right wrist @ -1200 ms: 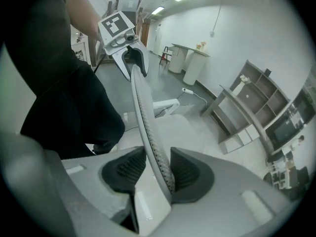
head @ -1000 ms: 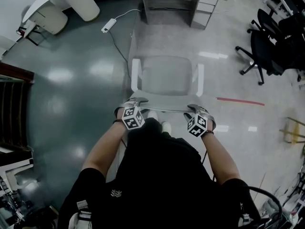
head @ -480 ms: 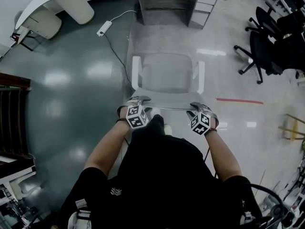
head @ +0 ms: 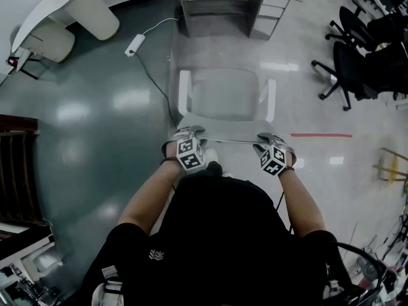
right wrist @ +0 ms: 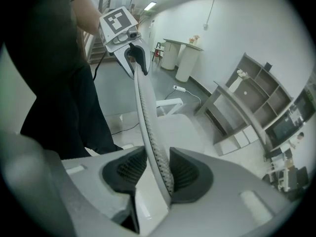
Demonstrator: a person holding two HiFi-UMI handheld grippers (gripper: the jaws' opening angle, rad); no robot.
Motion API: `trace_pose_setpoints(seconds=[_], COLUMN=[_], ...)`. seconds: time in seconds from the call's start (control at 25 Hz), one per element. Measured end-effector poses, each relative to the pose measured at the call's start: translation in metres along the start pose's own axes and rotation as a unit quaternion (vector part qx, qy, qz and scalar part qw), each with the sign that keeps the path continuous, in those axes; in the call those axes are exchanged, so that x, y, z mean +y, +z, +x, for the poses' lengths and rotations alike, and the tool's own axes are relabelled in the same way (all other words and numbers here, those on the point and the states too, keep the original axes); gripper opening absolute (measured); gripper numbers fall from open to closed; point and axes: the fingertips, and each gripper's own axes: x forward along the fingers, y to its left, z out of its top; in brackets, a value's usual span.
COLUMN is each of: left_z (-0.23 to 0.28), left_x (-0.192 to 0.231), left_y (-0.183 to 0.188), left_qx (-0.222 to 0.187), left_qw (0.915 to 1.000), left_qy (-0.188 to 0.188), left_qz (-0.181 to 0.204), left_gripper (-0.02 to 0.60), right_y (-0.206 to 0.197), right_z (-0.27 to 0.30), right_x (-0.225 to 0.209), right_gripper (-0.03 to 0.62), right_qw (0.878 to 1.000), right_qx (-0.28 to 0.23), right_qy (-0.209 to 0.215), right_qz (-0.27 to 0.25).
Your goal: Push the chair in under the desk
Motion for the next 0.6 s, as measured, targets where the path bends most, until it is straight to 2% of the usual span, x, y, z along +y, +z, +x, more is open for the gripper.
trace_pose_setpoints(seconds=[0.32,0.6], left_z=[0.016,0.034], left_x=[0.054,0.105], left_y=[0.003,0.010], left_qx=[-0.006,0.004], left_qw=[0.9998,0.9993], left_qy=[-0.007,-0.021], left_qz=[0.020,0.029], left_gripper=[0.147,0.144], right_y=[0.014,0.024], right_z=[0.022,0.039], right_x=[-0.053,-0.106], right_gripper=[0.147,0.150], right_qw=[1.000,1.000], right_qx=[0.006,0.008], right_qy=[-0.016,-0.012], right_qz=[0.000,0.010])
